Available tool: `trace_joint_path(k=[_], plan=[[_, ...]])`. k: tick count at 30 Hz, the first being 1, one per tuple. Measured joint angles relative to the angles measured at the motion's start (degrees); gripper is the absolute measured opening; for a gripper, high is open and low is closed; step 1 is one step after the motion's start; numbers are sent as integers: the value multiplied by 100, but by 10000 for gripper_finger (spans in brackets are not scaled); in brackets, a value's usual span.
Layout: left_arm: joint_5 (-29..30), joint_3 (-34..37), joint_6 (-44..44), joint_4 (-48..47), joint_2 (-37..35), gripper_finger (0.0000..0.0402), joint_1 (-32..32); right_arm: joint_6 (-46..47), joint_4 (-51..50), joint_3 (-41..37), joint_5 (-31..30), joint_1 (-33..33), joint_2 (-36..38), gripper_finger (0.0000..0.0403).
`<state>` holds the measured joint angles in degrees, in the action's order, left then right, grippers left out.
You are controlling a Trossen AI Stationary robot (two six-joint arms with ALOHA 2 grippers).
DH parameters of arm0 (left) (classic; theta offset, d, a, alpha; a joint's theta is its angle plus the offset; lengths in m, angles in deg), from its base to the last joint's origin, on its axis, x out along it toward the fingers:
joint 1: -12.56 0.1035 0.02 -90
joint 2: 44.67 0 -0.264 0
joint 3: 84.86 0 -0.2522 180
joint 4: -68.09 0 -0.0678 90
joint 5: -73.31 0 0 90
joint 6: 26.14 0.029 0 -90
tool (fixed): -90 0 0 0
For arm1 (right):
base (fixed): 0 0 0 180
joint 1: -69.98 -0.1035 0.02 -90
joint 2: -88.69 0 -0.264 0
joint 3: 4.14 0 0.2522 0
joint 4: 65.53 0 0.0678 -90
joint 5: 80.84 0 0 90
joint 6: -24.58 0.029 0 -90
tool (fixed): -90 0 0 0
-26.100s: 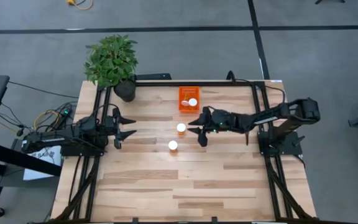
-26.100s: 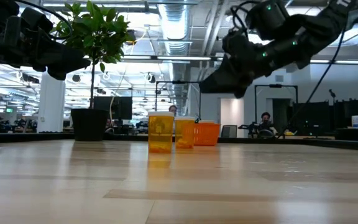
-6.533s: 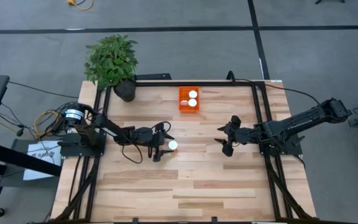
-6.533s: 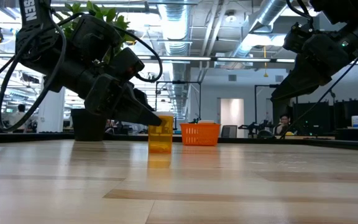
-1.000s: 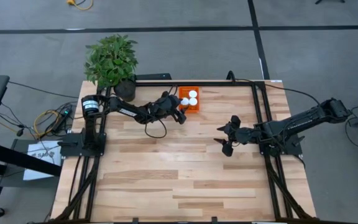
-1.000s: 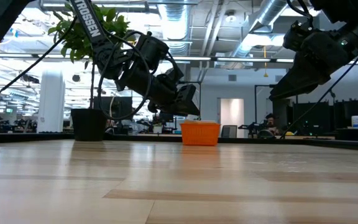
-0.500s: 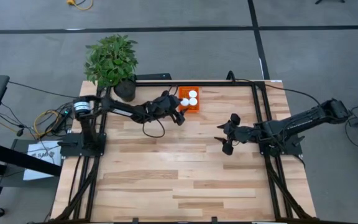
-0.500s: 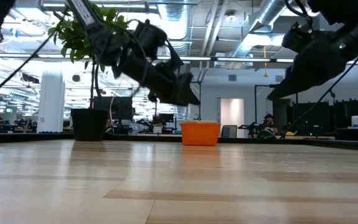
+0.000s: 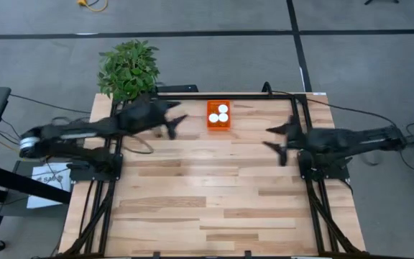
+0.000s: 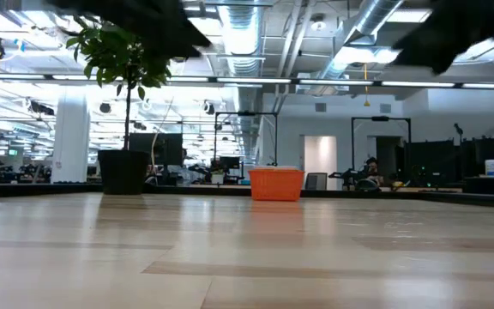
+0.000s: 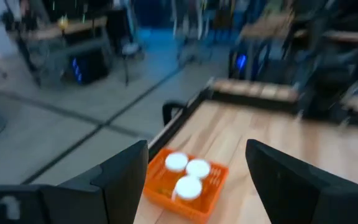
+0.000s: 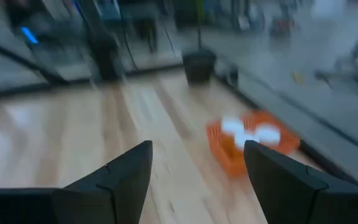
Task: Pick and place pill bottles into a basket
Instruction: Return to Home Position
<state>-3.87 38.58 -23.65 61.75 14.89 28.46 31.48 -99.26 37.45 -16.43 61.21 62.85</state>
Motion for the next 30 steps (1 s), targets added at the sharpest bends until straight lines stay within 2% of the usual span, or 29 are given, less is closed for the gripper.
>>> trace_joint_path(k=[5,6,7,9,13,14,16,18,20,25,30], plan=[[-493,1392,-243,790,-1768,263,-65,-379,-401,-221,203,-325,2342,249],[-534,1666,-312,983,-2027,263,-99,-443,-404,-332,246,-388,2574,249],[-566,1939,-400,1139,-2268,263,-121,-482,-230,-409,248,-435,2557,249],[-545,2477,-636,1342,-2702,263,-174,-460,-664,-478,169,-455,2550,249],[-546,3332,-973,1707,-3267,263,-306,-393,95,-817,11,-459,2071,249],[-541,3469,-1017,1751,-3367,263,-334,-394,-163,-921,-23,-461,2093,249],[-482,3714,-1100,1949,-3520,263,-397,-304,194,-937,-62,-457,2210,249],[-470,3987,-1177,1934,-3736,263,-467,-266,140,-1000,-112,-449,2356,249],[-468,4185,-1248,1967,-3869,263,-526,-169,-188,-1116,-99,-448,2476,249],[-20,4218,-1329,1147,-4115,263,-709,-85,-234,-1296,-182,-419,2541,249],[351,4221,-1155,1093,-4178,263,-815,-2,-101,-1635,-305,-370,2561,249]])
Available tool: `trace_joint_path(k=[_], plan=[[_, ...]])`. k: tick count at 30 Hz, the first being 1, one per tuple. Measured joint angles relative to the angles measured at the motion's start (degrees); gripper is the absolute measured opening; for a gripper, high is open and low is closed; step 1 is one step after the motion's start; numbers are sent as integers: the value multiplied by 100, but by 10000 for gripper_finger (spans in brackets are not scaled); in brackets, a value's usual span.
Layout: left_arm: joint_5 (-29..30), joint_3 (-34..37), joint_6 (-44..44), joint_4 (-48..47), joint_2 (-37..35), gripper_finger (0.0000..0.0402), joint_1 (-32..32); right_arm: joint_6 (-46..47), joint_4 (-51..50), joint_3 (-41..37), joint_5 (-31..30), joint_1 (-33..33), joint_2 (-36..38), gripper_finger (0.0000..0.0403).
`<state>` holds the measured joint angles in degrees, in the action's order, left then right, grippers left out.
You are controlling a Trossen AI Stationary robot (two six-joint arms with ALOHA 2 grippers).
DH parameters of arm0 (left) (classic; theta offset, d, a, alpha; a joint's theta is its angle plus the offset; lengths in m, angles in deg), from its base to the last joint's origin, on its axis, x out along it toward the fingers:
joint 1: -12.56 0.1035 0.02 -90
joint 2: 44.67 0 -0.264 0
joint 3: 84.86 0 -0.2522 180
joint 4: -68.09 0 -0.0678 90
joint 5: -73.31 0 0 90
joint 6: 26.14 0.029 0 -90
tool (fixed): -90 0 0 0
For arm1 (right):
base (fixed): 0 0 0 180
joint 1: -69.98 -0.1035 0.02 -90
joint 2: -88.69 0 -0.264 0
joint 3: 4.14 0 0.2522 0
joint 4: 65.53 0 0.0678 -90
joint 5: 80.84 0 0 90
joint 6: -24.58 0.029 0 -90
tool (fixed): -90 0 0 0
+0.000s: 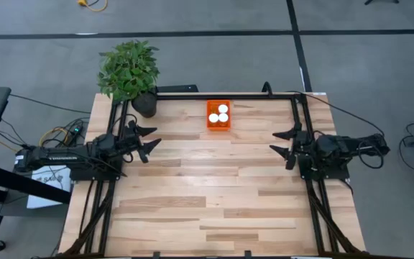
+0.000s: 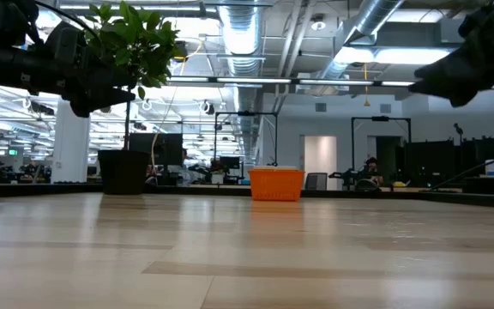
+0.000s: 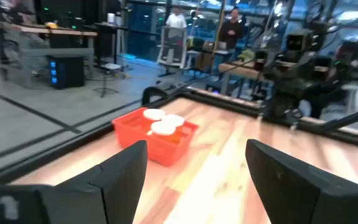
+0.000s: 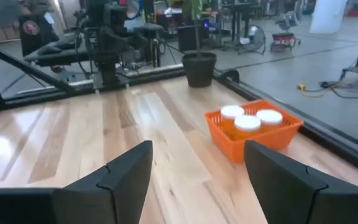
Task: Pick and place pill bottles into a basket
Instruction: Return to Home Position
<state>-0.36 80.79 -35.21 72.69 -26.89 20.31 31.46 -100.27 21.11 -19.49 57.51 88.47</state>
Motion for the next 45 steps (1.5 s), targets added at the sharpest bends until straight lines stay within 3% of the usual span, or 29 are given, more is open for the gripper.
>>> trace_joint_path(k=[10,18,27,45], plan=[[357,5,321,-105,6,263,2,322,619,-602,-4,74,-19,249],[346,11,340,-384,11,263,2,561,704,-620,3,69,-40,249],[337,16,479,-1368,15,263,2,518,693,-620,11,69,-40,249],[287,-32,486,-1527,59,263,2,518,682,-623,20,69,-44,249]])
